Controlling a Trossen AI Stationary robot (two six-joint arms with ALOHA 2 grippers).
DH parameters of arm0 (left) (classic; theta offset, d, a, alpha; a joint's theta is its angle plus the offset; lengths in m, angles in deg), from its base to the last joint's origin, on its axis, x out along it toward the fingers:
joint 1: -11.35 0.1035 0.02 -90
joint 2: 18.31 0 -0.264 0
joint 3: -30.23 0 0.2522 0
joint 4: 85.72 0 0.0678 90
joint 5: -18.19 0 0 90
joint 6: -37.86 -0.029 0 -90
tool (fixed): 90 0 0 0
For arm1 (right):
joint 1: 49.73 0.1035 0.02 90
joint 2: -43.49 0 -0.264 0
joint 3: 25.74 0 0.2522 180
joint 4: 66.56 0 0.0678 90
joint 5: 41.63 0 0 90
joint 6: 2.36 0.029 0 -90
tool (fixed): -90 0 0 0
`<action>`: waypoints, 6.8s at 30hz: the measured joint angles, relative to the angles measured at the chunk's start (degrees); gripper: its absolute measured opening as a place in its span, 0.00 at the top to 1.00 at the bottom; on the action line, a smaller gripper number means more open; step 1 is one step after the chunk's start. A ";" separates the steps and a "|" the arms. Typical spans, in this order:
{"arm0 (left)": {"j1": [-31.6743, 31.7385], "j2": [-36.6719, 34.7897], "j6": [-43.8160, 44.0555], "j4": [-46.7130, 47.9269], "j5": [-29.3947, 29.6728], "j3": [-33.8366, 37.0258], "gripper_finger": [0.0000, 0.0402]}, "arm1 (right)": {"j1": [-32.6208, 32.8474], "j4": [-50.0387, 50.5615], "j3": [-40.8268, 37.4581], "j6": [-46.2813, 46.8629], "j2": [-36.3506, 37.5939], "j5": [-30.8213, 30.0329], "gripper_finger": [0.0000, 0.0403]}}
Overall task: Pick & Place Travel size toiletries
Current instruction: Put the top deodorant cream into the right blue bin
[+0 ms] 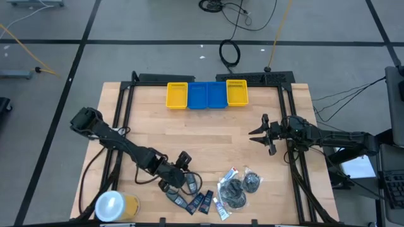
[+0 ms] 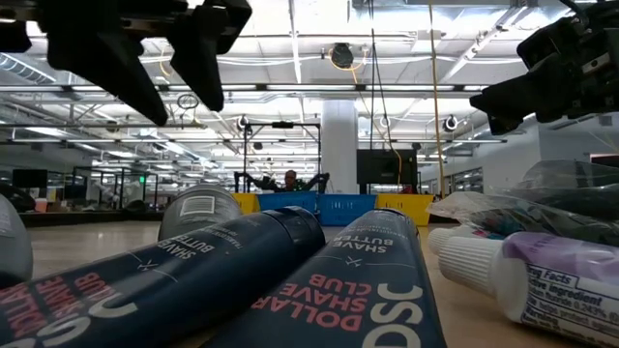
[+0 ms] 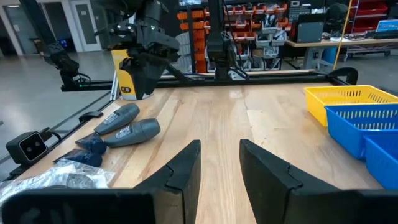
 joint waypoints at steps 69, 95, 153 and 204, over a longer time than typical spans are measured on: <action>4.31 22.33 -27.09 15.98 -17.18 -18.06 0.52 | 0.00 -0.83 0.02 -0.17 -0.72 -0.31 0.74; 10.96 15.92 -4.86 16.26 -3.10 -17.91 0.59 | -0.02 -0.21 0.01 0.41 -1.44 -0.17 0.74; 16.57 11.42 -12.02 -8.83 42.76 -18.00 0.59 | 7.87 -32.63 21.13 19.49 -46.59 -9.53 0.42; 14.21 11.42 -14.44 -6.65 47.87 -18.02 0.64 | 5.92 -29.62 25.40 22.50 -53.03 -20.87 0.69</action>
